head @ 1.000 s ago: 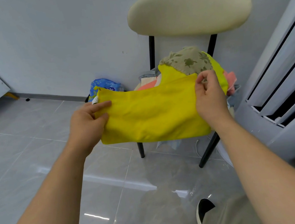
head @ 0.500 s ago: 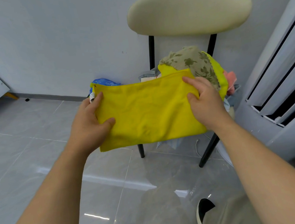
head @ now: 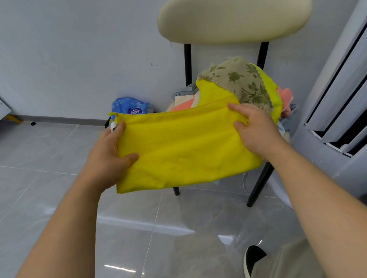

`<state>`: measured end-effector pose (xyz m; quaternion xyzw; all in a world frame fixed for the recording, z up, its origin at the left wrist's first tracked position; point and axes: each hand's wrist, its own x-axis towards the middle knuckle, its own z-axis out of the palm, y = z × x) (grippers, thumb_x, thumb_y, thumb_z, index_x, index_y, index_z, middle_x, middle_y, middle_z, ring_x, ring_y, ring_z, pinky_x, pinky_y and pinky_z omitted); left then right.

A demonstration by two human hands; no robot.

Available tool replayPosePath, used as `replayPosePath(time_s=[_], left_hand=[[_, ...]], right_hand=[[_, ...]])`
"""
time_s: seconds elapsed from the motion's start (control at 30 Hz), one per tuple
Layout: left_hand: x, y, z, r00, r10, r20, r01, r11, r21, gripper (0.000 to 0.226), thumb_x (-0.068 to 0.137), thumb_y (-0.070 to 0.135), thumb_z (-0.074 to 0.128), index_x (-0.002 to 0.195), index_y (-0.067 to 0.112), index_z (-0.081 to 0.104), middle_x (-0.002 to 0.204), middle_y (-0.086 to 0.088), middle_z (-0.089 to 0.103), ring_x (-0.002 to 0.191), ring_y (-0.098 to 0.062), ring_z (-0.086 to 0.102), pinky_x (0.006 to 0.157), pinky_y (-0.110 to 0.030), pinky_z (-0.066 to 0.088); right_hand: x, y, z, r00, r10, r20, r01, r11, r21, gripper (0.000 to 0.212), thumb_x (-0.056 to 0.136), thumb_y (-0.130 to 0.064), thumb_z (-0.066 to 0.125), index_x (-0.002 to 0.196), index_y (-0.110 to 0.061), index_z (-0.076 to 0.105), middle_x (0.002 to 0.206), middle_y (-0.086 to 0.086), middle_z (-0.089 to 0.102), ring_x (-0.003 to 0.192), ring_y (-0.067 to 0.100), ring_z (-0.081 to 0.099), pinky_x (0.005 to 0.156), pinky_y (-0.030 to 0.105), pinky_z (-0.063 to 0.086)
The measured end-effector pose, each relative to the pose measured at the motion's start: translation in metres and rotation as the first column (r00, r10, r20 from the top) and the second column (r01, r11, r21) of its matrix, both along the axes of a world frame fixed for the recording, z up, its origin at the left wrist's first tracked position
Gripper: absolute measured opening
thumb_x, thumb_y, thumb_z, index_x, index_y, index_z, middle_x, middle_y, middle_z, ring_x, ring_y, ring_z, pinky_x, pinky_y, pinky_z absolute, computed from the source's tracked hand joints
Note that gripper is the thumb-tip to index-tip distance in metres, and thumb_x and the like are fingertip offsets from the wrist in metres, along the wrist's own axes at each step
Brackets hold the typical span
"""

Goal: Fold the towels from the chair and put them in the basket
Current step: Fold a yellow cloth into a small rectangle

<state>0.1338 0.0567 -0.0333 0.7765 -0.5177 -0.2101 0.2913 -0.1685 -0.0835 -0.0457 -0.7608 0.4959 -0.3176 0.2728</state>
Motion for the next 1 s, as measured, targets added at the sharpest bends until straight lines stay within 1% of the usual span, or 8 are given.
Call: replayPosePath(time_s=[0.1,0.17,0.37,0.47,0.7,0.83,0.9,1.0], left_hand=[[-0.001,0.000,0.001,0.992,0.018,-0.122,-0.019,1.000,-0.009,0.088,0.088,0.017,0.075,0.158,0.031,0.023,0.162,0.002,0.025,0.142,-0.029,0.036,0.113,-0.053,0.036],[-0.002,0.000,-0.001,0.985,0.036,-0.170,-0.034,0.999,0.014,0.088,0.088,0.014,0.075,0.157,0.032,0.024,0.161,0.000,0.026,0.140,-0.030,0.037,0.112,-0.053,0.037],[-0.013,-0.007,-0.006,0.998,-0.038,-0.044,0.040,0.998,0.046,0.092,0.086,0.015,0.077,0.159,0.026,0.022,0.160,-0.004,0.029,0.140,-0.030,0.037,0.114,-0.050,0.035],[-0.017,-0.009,-0.010,0.998,-0.044,0.045,0.038,0.990,0.135,0.092,0.087,0.015,0.075,0.160,0.020,0.018,0.162,-0.008,0.025,0.144,-0.031,0.031,0.116,-0.045,0.029],[-0.031,-0.014,-0.009,0.997,-0.068,0.039,0.064,0.994,0.093,0.091,0.089,0.014,0.072,0.160,0.022,0.016,0.162,-0.008,0.025,0.144,-0.030,0.031,0.114,-0.042,0.029],[-0.056,-0.013,-0.012,0.983,-0.181,0.027,0.180,0.983,0.039,0.091,0.089,0.010,0.069,0.160,0.022,0.014,0.162,-0.004,0.022,0.147,-0.025,0.027,0.118,-0.040,0.028],[-0.069,-0.013,-0.014,0.967,-0.247,0.058,0.246,0.969,0.020,0.092,0.088,0.009,0.068,0.160,0.023,0.012,0.164,-0.002,0.019,0.149,-0.022,0.022,0.119,-0.032,0.022],[-0.082,-0.013,-0.018,0.943,-0.312,0.114,0.315,0.949,-0.011,0.091,0.087,0.005,0.066,0.159,0.023,0.014,0.164,0.002,0.018,0.149,-0.015,0.019,0.107,-0.008,0.010]], right_hand=[[0.000,0.003,0.006,0.999,0.008,0.040,-0.008,1.000,0.009,0.049,0.099,-0.007,0.056,0.145,-0.023,0.051,0.152,0.001,0.043,0.140,0.016,0.036,0.110,0.019,0.022],[0.000,0.004,0.004,0.999,0.010,-0.039,-0.010,1.000,0.009,0.050,0.099,-0.008,0.056,0.146,-0.021,0.049,0.153,0.002,0.042,0.141,0.019,0.036,0.108,0.019,0.021],[0.016,0.014,-0.001,0.991,0.058,-0.119,-0.052,0.997,0.054,0.049,0.100,-0.012,0.055,0.147,-0.022,0.048,0.153,0.002,0.042,0.138,0.020,0.039,0.106,0.020,0.025],[0.022,0.020,-0.003,0.981,0.071,-0.181,-0.054,0.994,0.096,0.050,0.100,-0.010,0.053,0.149,-0.019,0.046,0.153,0.004,0.040,0.138,0.023,0.040,0.106,0.022,0.027],[0.031,0.028,0.003,0.988,0.042,-0.151,-0.021,0.990,0.141,0.052,0.100,-0.013,0.055,0.150,-0.019,0.044,0.153,0.006,0.040,0.137,0.025,0.040,0.110,0.029,0.031],[0.048,0.047,0.005,0.989,0.063,-0.131,-0.046,0.991,0.127,0.052,0.098,-0.015,0.055,0.149,-0.018,0.046,0.151,0.005,0.043,0.136,0.022,0.042,0.110,0.030,0.031],[0.058,0.056,0.005,0.988,0.092,-0.127,-0.075,0.989,0.131,0.052,0.098,-0.014,0.052,0.149,-0.017,0.045,0.151,0.004,0.042,0.137,0.019,0.040,0.110,0.026,0.029],[0.069,0.063,0.005,0.986,0.133,-0.104,-0.112,0.975,0.193,0.053,0.097,-0.010,0.047,0.150,-0.015,0.044,0.153,0.004,0.040,0.139,0.017,0.038,0.113,0.025,0.025]])
